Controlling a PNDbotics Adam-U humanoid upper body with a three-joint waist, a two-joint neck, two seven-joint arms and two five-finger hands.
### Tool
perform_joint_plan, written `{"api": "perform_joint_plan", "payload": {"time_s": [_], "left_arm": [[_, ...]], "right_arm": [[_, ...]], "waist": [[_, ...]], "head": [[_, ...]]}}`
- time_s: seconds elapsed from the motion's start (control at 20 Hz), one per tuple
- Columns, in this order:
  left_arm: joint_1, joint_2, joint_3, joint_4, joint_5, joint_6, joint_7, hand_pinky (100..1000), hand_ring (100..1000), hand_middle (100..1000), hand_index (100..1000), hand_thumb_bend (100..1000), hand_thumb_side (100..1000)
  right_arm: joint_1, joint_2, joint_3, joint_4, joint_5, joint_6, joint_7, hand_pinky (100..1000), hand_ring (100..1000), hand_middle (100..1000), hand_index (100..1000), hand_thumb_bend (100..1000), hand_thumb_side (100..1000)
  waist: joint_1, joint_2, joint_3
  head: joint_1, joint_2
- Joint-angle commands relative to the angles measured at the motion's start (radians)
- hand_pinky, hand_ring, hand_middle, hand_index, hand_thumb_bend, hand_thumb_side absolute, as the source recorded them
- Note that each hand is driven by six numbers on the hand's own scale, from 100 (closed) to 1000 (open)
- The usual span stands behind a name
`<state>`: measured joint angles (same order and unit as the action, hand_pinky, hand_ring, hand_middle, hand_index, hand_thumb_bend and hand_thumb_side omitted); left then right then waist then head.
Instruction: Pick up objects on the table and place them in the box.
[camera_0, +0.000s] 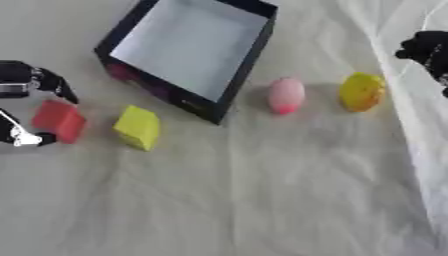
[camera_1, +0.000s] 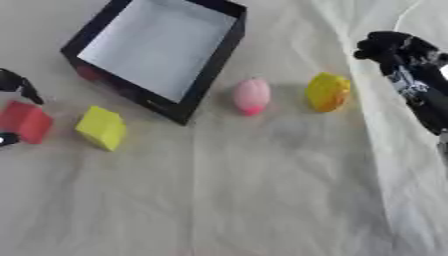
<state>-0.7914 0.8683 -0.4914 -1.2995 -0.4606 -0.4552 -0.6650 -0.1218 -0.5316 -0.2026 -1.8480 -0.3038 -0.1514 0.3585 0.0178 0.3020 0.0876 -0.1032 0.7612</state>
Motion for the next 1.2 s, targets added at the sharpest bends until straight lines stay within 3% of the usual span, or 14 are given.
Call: {"api": "perform_joint_plan", "payload": {"time_s": [0.05,0.65,0.75,1.2], "left_arm": [[-0.008,0.018,0.009,0.001,-0.009,-0.077,-0.085,813,740,680,839,332,234],[-0.002,0.015,0.015,-0.007,0.009,-0.066,-0.056,692,593,535,713,257,224],[-0.005,0.022,0.025,-0.041,0.031,-0.075,-0.02,658,572,514,689,207,218],[-0.047,0.098,0.087,-0.23,0.108,-0.149,0.111,635,549,487,650,266,197]], "right_arm": [[-0.001,-0.011,-0.005,-0.01,0.007,-0.003,0.003,1000,828,775,837,100,513],[0.006,-0.006,0.0,-0.006,0.023,-0.004,0.007,1000,828,776,837,100,513],[0.008,-0.006,0.0,-0.005,0.026,-0.004,0.007,1000,829,776,838,100,511],[0.011,-0.029,-0.004,-0.013,0.004,-0.015,0.002,1000,829,778,839,100,506]], "waist": [[-0.012,-0.007,-0.001],[-0.012,-0.008,-0.002],[-0.011,-0.009,-0.001],[-0.002,-0.021,-0.005]], "head": [[0.004,-0.01],[0.003,-0.008],[0.001,-0.007],[-0.008,0.002]]}}
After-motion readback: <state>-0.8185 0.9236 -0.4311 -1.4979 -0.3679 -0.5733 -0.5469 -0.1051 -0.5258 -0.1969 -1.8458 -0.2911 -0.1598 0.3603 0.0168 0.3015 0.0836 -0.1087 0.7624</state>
